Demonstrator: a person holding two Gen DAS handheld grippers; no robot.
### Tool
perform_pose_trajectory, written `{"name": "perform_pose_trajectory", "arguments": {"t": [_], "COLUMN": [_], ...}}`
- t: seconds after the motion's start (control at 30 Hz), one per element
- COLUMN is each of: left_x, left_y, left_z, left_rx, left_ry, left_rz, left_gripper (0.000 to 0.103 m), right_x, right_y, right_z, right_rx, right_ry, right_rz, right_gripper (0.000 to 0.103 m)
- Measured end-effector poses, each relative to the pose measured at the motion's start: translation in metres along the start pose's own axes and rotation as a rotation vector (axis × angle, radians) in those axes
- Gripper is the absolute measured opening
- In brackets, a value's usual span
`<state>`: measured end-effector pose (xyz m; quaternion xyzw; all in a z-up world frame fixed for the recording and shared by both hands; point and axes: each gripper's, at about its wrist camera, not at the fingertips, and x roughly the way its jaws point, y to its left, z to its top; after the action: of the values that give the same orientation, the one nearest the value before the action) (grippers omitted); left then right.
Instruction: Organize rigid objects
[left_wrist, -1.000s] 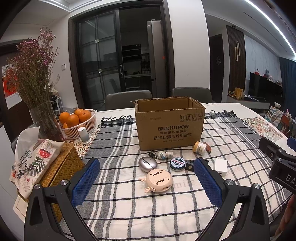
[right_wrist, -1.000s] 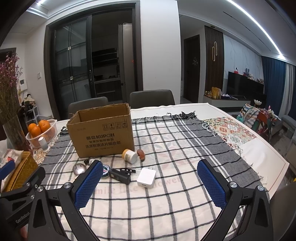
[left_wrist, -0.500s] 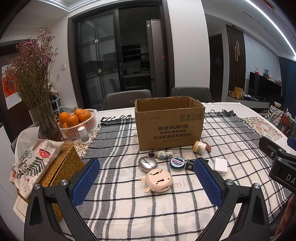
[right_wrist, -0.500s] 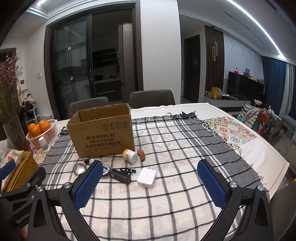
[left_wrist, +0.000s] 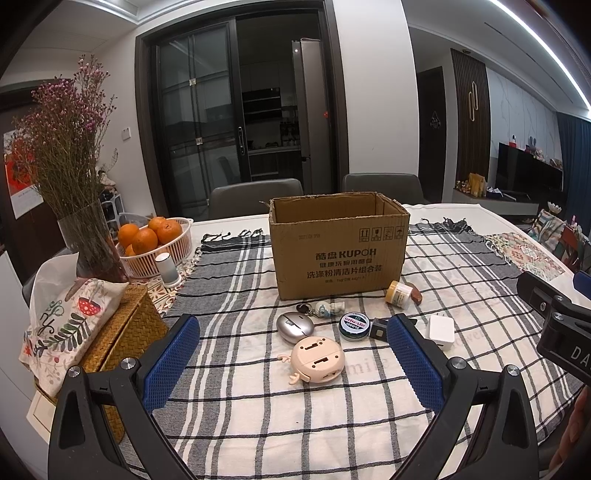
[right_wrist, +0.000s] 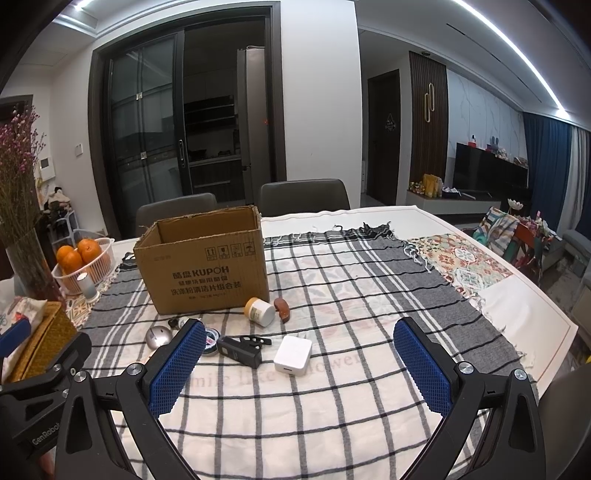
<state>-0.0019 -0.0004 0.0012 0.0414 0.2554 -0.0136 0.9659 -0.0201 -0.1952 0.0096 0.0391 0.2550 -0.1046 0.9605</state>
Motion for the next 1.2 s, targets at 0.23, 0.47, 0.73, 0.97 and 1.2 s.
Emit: {"name": "perform_pose_trajectory", "arguments": {"t": [0.23,0.47,0.73,0.97,1.2], "left_x": [0.0,0.001,0.004,0.022,0.044], "left_y": [0.0,0.0,0.0,0.002,-0.003], "left_z": [0.0,-0.001,-0.004,-0.01,-0.019], "left_rx": [0.001,0.001,0.001,-0.001,0.024], "left_ry": [0.002,0.004,0.018,0.089,0.146], "left_rz": [-0.002,-0.002,-0.006,-0.018,-0.035], "left_gripper": [0.103,0.103,0.103,0.103,0.103], "right_x": [0.0,0.0,0.002,0.016,0.041], "right_y": [0.0,0.0,0.001,0.004,0.007], "right_z": [0.0,0.0,-0.002,-0.008,-0.017], "right_rx": [0.001,0.0,-0.001,-0.009,-0.009], "right_ry": [-0.001,-0.001,0.004,0.043,0.113], "right_rz": [0.0,0.0,-0.001,-0.007,0.01], "right_gripper": [0.103,0.103,0.103,0.103,0.103]}}
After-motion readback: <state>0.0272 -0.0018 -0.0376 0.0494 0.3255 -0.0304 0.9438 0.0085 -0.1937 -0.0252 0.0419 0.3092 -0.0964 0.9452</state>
